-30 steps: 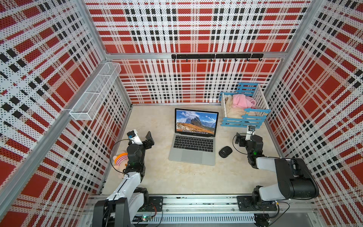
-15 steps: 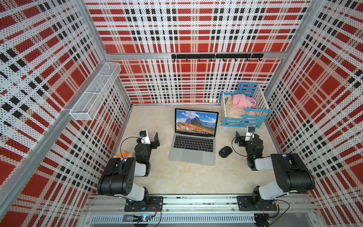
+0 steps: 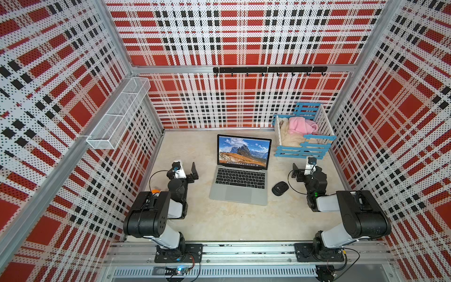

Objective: Remove the wireless mouse receiver from the laptop
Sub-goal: Reset both arms

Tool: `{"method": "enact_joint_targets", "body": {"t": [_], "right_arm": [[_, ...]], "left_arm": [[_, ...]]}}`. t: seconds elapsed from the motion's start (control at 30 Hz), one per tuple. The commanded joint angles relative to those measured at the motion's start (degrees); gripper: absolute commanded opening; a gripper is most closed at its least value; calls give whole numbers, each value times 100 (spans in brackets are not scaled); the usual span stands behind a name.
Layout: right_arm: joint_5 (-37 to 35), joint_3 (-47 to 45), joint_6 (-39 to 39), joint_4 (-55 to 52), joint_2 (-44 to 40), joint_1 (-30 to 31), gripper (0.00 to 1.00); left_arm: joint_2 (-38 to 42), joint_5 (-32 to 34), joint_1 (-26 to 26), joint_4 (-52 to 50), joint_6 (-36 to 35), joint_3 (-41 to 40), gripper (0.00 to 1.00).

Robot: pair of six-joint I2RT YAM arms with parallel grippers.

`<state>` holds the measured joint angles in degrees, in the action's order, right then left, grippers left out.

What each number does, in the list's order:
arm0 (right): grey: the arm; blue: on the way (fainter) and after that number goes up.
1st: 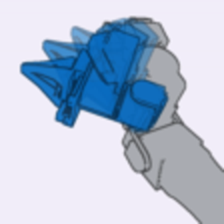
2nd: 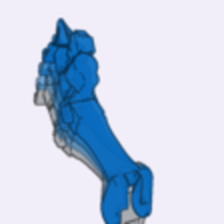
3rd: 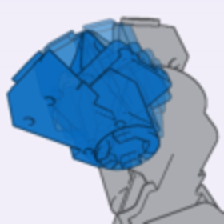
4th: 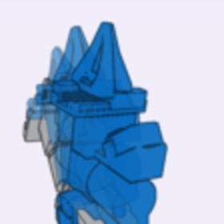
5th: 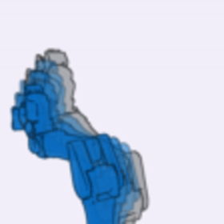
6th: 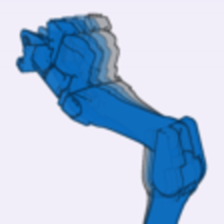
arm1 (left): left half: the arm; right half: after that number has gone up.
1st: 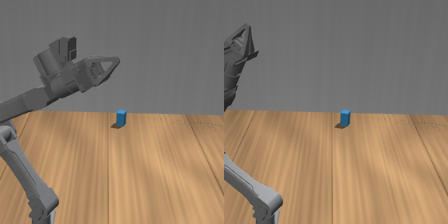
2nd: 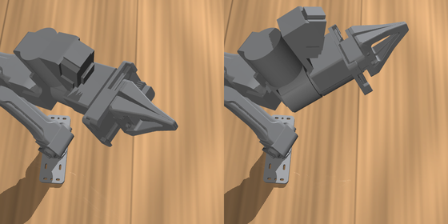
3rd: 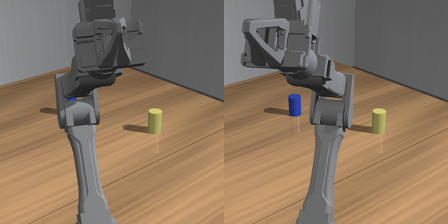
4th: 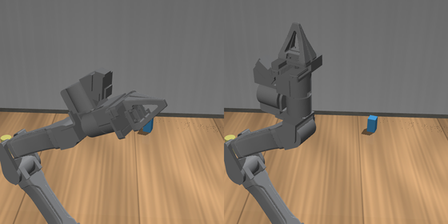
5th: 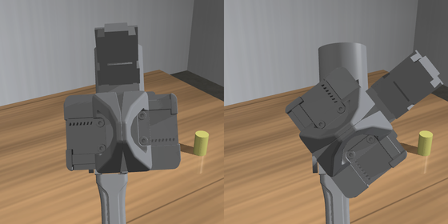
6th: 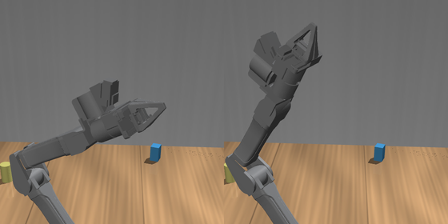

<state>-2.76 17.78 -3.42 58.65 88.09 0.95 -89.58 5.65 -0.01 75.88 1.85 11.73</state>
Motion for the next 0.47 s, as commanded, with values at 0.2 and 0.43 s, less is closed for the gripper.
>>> {"method": "enact_joint_targets", "body": {"t": [0.2, 0.43], "right_arm": [[13, 26, 43, 155, 40, -2, 100], [13, 26, 43, 150, 41, -7, 100]], "left_arm": [[-14, 128, 28, 142, -70, 109, 99], [12, 52, -26, 60, -20, 119, 99]]}}
